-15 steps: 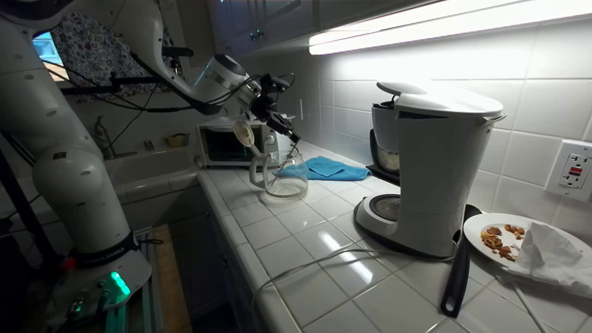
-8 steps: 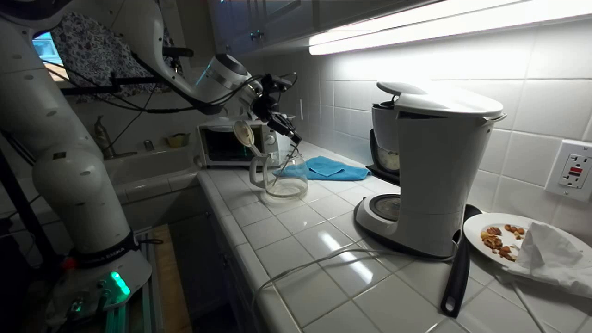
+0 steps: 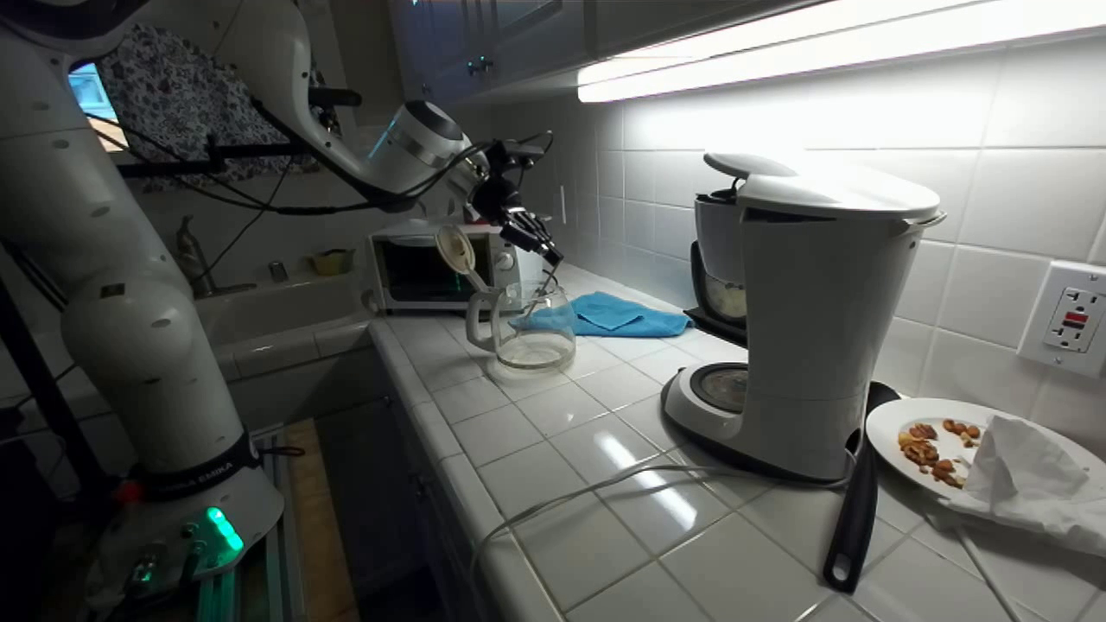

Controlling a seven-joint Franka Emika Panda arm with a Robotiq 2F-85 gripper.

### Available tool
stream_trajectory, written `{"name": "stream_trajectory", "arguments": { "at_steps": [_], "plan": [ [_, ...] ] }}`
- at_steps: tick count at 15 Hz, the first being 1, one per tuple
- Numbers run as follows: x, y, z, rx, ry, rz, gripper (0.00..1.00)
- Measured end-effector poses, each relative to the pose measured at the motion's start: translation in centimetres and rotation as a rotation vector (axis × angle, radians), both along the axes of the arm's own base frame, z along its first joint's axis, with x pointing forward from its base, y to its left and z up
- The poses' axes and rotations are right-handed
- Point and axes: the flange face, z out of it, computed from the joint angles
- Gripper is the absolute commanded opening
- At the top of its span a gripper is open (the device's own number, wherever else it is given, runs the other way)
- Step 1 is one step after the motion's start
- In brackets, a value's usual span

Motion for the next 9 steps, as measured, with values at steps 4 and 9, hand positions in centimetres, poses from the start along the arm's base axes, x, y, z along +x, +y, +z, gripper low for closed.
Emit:
{"name": "stream_trajectory", "arguments": {
  "at_steps": [4, 9],
  "plan": [
    [-0.1, 1.3, -0.1, 0.061, 0.001, 0.007, 0.03],
    [-0.2, 1.0, -0.1, 0.031, 0.033, 0.024, 0.04]
  ]
}}
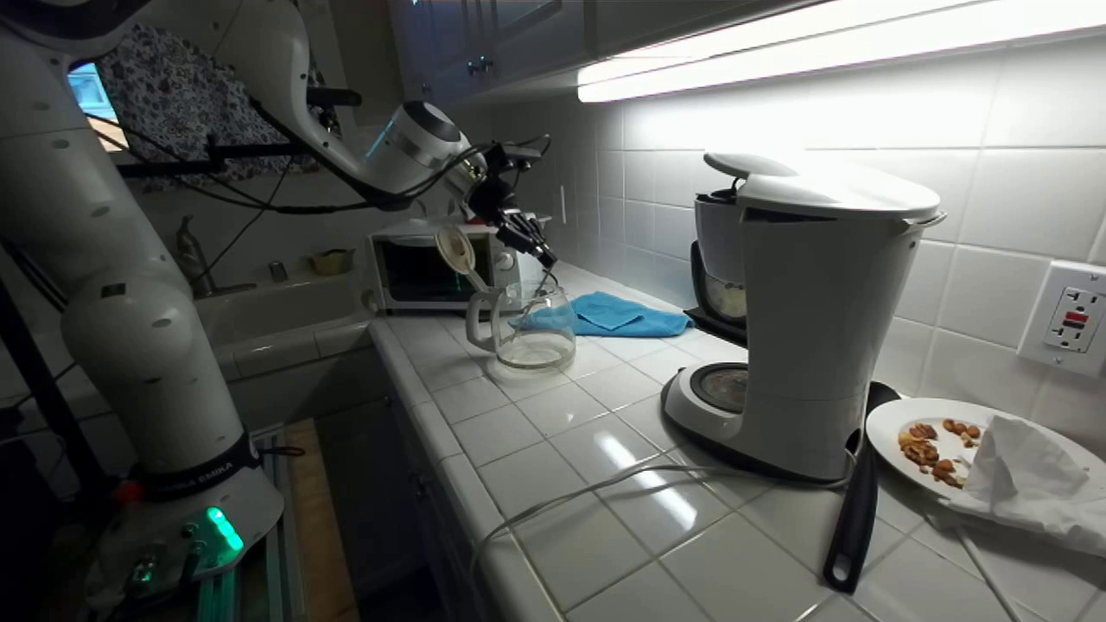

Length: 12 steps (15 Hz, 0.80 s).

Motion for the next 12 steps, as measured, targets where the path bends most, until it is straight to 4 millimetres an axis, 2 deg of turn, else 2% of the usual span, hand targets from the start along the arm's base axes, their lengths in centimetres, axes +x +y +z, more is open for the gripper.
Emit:
{"name": "stream_trajectory", "arguments": {
  "at_steps": [8, 12],
  "plan": [
    [-0.1, -2.4, 0.2, -0.062, 0.066, -0.018, 0.03],
    [0.0, -2.9, 0.2, -0.06, 0.06, -0.032, 0.04]
  ]
}}
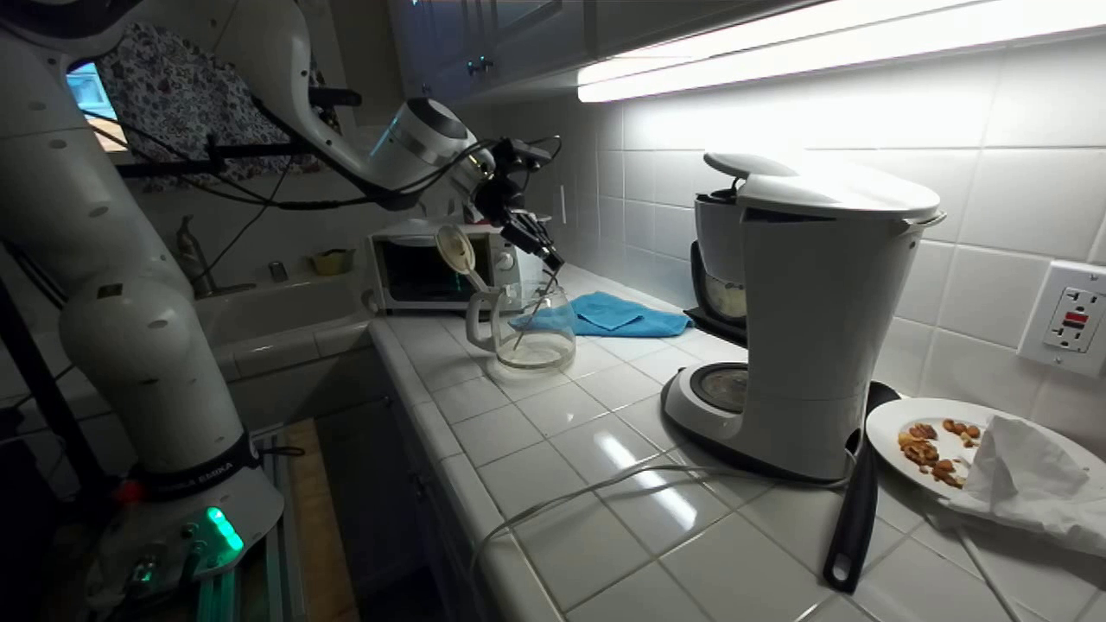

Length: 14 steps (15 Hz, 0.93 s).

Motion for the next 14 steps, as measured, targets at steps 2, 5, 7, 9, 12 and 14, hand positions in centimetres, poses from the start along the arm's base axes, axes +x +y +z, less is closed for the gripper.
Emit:
{"name": "stream_trajectory", "arguments": {
  "at_steps": [2, 5, 7, 9, 12, 14],
  "plan": [
    [0.1, 0.1, 0.1, 0.006, -0.013, -0.008, 0.04],
    [0.3, 0.4, 0.6, 0.02, -0.043, -0.019, 0.04],
    [0.5, 0.8, 1.1, 0.033, -0.069, -0.026, 0.04],
    [0.7, 1.1, 1.5, 0.048, -0.094, -0.033, 0.05],
    [0.8, 1.3, 1.7, 0.057, -0.112, -0.041, 0.04],
    [0.8, 1.1, 1.8, 0.061, -0.124, -0.05, 0.04]
  ]
}}
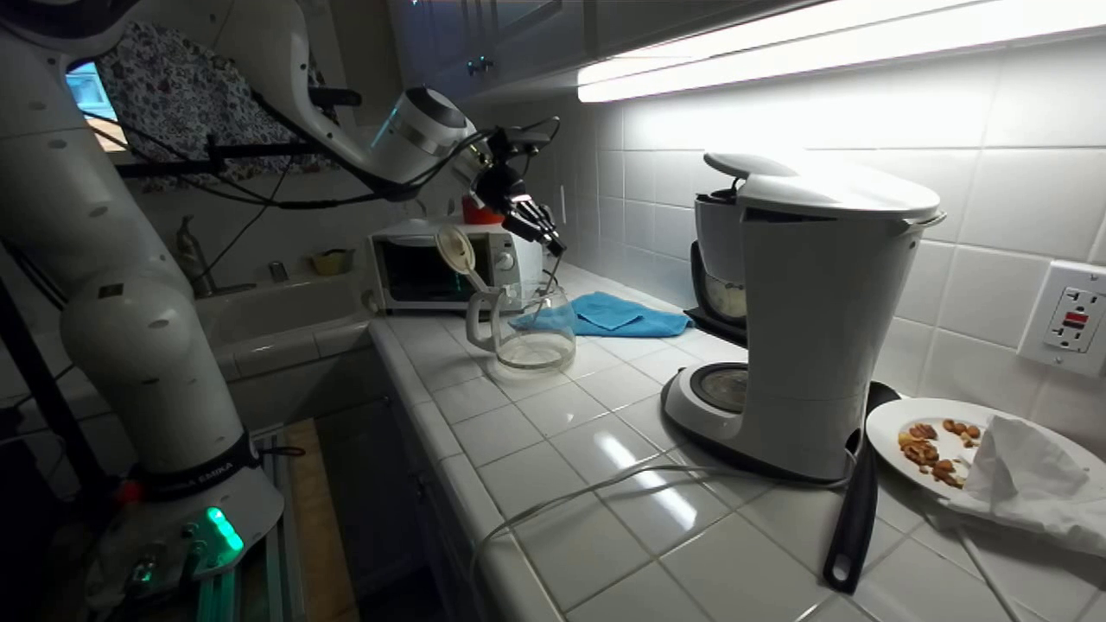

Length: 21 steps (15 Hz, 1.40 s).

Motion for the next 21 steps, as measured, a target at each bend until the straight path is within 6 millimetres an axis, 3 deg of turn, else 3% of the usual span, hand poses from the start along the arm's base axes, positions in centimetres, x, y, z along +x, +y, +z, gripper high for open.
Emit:
{"name": "stream_trajectory", "arguments": {
  "at_steps": [7, 21],
  "plan": [
    [-0.2, -0.9, 1.7, 0.011, -0.043, -0.026, 0.05],
    [-1.8, -5.8, 6.3, 0.217, -0.189, -0.177, 0.04]
  ]
}}
